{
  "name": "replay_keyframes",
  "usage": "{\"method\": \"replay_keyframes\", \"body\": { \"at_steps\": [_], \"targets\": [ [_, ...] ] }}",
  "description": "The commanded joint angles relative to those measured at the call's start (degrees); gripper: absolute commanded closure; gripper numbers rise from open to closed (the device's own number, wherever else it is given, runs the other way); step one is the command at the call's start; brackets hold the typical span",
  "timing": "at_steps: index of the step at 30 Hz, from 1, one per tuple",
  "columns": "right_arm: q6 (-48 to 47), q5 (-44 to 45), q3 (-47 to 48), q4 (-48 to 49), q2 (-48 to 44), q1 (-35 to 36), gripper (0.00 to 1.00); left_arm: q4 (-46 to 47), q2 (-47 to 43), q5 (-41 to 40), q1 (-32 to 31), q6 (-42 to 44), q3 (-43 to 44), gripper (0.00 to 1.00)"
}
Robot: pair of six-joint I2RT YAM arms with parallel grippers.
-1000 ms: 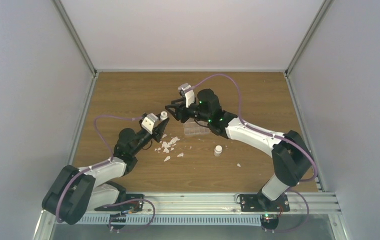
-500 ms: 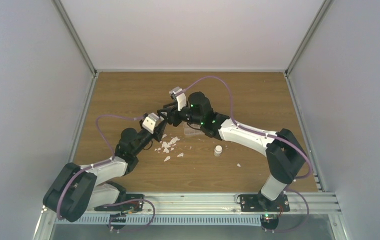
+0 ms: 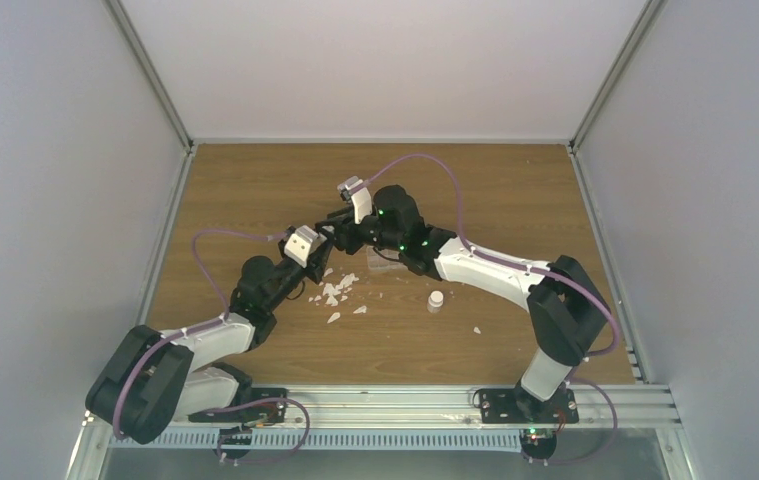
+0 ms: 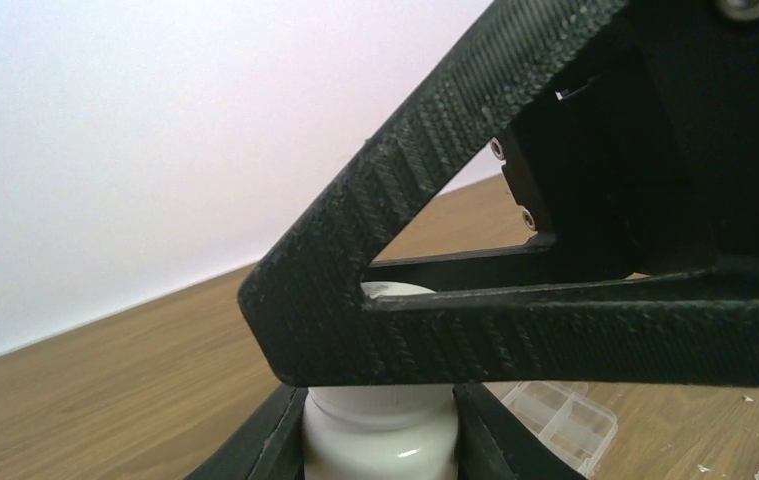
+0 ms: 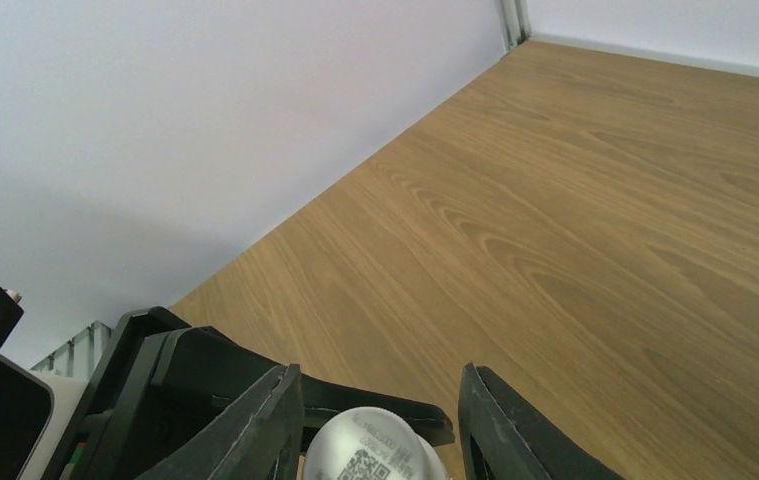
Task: Sort the pills into containers
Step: Unscrew the lid of the pill bottle.
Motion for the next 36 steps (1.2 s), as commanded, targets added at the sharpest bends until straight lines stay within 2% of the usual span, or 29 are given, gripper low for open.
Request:
{"method": "replay_keyframes", "body": {
  "at_steps": [1,4,7,9,11,19,25,29,31,34,36],
  "targets": [
    [0.0,-0.8,0.7,1.4,1.2,0.5,0.08,1.9,0.4,-1.1,-0.3,0.8,1.3,0.33],
    [-0.3,-1.1,0.6,1.7,1.2,0.6,0.13,1.7,0.4,-1.1,-0.3,0.9,1.4,0.33],
    [-0.8,-1.5,0.7,1.4,1.3,0.8,0.13,1.3,0.4,-1.2,-0.3,1.1,1.5,0.33],
    [-1.3,-1.4,1.0,0.9,1.4,1.0,0.09,1.2,0.5,-1.2,-0.3,1.1,1.5,0.33],
    [-1.9,-1.4,1.3,0.4,1.5,1.3,0.01,1.2,0.6,-1.2,-0.3,1.1,1.5,0.33],
    [-2.5,-1.5,1.6,0.0,1.8,1.5,0.01,1.2,0.5,-1.3,-0.3,1.1,1.5,0.33],
    [-2.4,-1.9,1.5,0.4,2.0,1.5,0.14,1.1,0.1,-1.4,-0.3,1.1,1.4,0.33],
    [-3.6,-1.5,1.0,0.8,1.5,1.5,0.37,0.9,-0.2,-1.6,-0.3,1.3,1.2,0.33],
    [-6.8,-1.8,1.1,0.3,1.0,1.5,0.44,0.7,-0.7,-0.9,-0.3,1.4,1.0,0.33],
    [-11.7,-6.5,0.0,0.8,-0.4,0.6,0.50,0.6,-2.6,0.5,-0.2,1.6,0.3,0.33],
    [-14.2,-11.8,0.0,-0.1,-1.0,-0.3,0.50,0.5,-4.2,2.0,-0.2,1.7,-0.3,0.32]
  ]
}}
